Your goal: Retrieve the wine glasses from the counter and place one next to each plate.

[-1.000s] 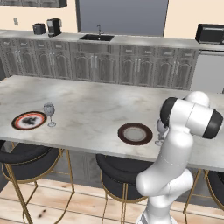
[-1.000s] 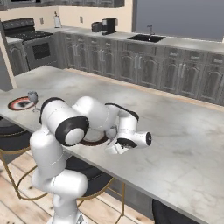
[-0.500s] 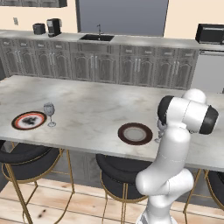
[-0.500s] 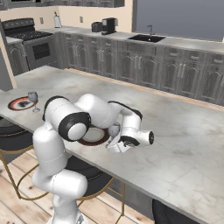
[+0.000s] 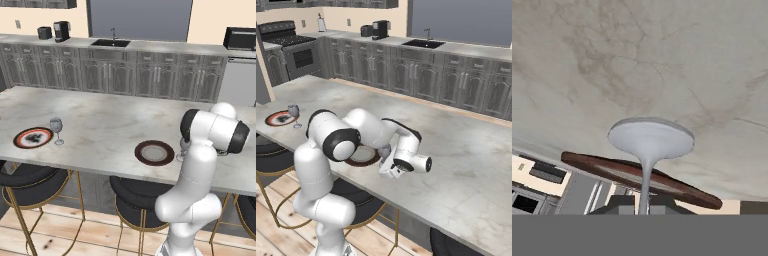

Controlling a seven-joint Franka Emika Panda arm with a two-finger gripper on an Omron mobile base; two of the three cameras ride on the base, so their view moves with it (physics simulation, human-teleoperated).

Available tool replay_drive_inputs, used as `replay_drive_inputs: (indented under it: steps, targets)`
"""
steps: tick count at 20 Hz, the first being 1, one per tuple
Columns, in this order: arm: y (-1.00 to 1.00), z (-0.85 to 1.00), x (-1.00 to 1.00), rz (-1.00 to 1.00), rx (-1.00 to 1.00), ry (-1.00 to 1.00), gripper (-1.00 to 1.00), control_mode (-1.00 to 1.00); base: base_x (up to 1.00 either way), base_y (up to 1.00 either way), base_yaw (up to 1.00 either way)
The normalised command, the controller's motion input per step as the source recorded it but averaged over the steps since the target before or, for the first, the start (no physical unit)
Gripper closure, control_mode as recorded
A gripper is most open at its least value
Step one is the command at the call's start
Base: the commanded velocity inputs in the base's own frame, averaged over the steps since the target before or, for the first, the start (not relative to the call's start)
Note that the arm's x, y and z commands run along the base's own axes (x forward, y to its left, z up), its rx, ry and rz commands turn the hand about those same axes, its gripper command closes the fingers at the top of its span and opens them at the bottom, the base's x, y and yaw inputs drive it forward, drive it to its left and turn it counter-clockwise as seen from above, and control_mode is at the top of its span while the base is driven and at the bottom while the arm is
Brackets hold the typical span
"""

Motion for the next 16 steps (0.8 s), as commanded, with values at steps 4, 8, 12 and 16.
replay_drive_inputs:
  steps: [4, 8, 12, 16]
  targets:
    - [-0.01, -0.09, 0.06, 0.00, 0.00, -0.03, 1.00, -1.00, 0.00, 0.00, 0.00]
    - [-0.01, -0.03, 0.11, 0.00, 0.00, 0.10, 1.00, -1.00, 0.00, 0.00, 0.00]
    - [-0.01, -0.10, 0.08, 0.00, 0.00, 0.05, 1.00, -1.00, 0.00, 0.00, 0.00]
    - [0.00, -0.17, 0.00, 0.00, 0.00, 0.00, 1.00, -1.00, 0.00, 0.00, 0.00]
